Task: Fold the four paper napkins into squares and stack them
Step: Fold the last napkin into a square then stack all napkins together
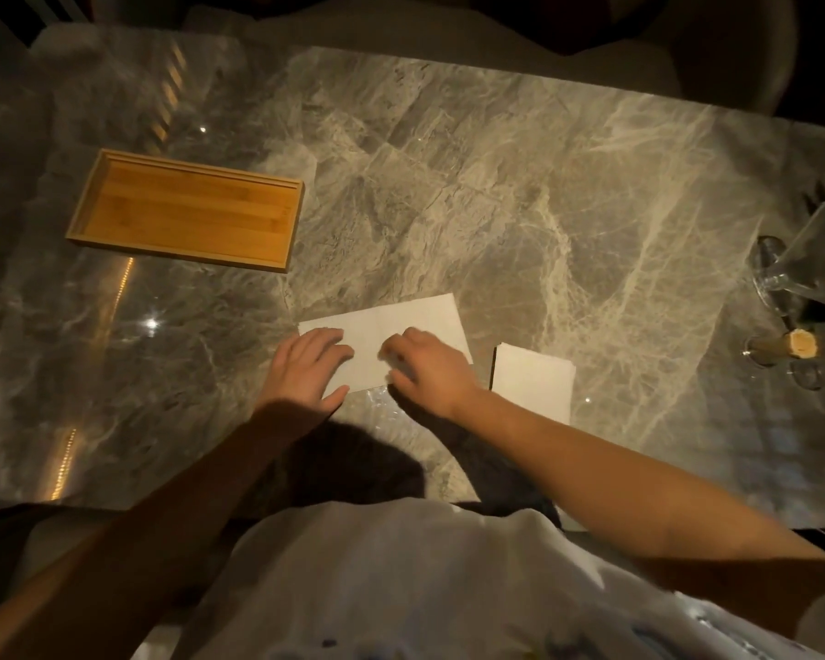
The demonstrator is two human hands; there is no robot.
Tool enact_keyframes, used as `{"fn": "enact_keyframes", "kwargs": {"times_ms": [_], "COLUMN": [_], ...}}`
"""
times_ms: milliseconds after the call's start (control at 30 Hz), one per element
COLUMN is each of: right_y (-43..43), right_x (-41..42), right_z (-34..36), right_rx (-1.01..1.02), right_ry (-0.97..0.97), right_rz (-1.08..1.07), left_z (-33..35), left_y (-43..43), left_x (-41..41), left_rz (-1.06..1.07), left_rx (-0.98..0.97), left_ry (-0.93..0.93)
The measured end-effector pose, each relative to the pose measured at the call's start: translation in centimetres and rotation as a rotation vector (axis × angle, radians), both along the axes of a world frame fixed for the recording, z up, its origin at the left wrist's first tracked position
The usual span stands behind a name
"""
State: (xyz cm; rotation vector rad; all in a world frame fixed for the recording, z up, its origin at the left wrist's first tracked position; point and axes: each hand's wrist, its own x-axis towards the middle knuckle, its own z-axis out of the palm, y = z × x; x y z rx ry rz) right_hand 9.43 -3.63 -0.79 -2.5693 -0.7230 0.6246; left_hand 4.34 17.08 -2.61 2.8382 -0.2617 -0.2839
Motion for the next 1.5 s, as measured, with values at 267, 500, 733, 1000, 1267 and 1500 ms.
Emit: {"fn": "enact_keyframes", "kwargs": {"times_ms": [267, 500, 733, 1000, 1267, 1500], "right_y": [-0.7, -2.3, -3.6, -4.4, -2.7, -1.9], "right_x": [1.5, 0.8, -1.1, -1.0, -3.0, -2.5], "right_z": [-0.5, -0.3, -1.1, -0.5, -1.1, -0.4], "right_rx": [-0.094, -0.018, -0.118, -0.109, -0.104, 0.086], "right_ry": [-0.128, -0.147, -0.091, -0.131, -0.114, -0.008], "right_rz": [-0.012, 0.133, 0.258, 0.254, 0.207, -0.009], "left_z": [0.4, -0.1, -1.0, -2.0, -2.0, -1.0], "left_y": [-1.0, -1.8, 0.0, 1.3, 1.0, 1.7], "left_x": [-0.4, -2.2, 0.2, -0.4, -1.5, -0.8], "left_rz": [0.018, -0.176, -0.176, -0.188, -0.204, -0.219], "left_rx": [0.033, -0.056, 0.015, 0.068, -0.007, -0.012], "left_ry": [-0.009, -0.204, 0.105, 0.129, 0.048, 0.094]}}
